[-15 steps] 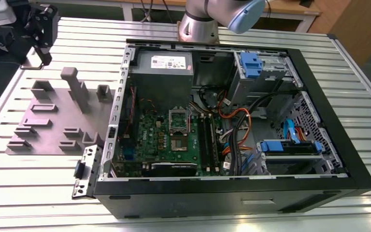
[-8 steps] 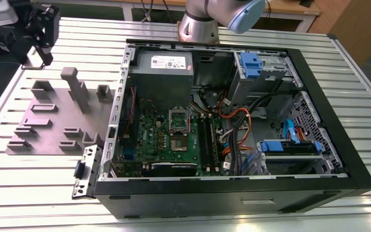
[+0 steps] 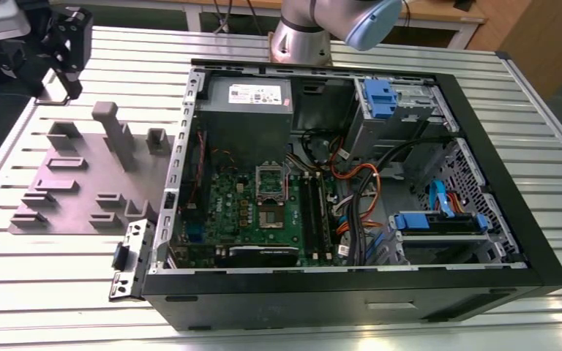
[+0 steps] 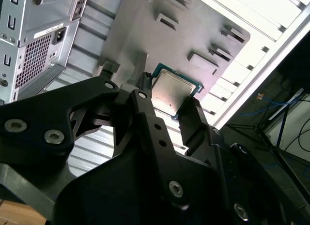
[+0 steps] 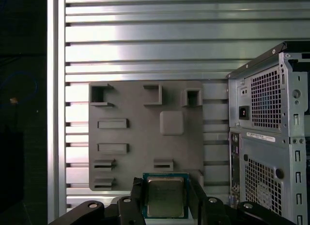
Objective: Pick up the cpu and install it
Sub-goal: 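Pick up the cpu and move it towards the insertion slot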
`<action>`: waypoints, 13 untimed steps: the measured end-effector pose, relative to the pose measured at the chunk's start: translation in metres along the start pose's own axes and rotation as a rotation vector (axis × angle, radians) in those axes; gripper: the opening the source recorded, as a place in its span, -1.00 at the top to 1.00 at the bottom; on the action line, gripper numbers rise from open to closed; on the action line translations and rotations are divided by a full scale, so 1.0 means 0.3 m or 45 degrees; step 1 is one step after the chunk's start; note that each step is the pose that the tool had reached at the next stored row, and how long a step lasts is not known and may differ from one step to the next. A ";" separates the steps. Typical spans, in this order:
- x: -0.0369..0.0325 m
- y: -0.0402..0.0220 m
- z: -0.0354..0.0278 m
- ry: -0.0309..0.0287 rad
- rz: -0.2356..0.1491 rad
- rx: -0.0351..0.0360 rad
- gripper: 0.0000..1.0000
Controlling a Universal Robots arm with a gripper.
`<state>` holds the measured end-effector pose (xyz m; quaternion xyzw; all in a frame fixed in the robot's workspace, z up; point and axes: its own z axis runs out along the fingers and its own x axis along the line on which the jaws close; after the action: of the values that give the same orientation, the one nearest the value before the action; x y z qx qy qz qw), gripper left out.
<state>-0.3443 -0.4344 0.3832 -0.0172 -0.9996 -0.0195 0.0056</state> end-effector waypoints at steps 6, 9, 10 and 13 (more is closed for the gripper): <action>-0.005 0.000 0.000 0.0000 0.000 0.0000 0.06; -0.008 0.000 0.000 0.0001 0.000 0.0001 0.06; -0.009 0.000 0.000 0.0001 0.000 0.0000 0.06; -0.012 0.000 0.000 0.0000 0.000 0.0000 0.06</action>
<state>-0.3407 -0.4344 0.3832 -0.0172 -0.9996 -0.0195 0.0056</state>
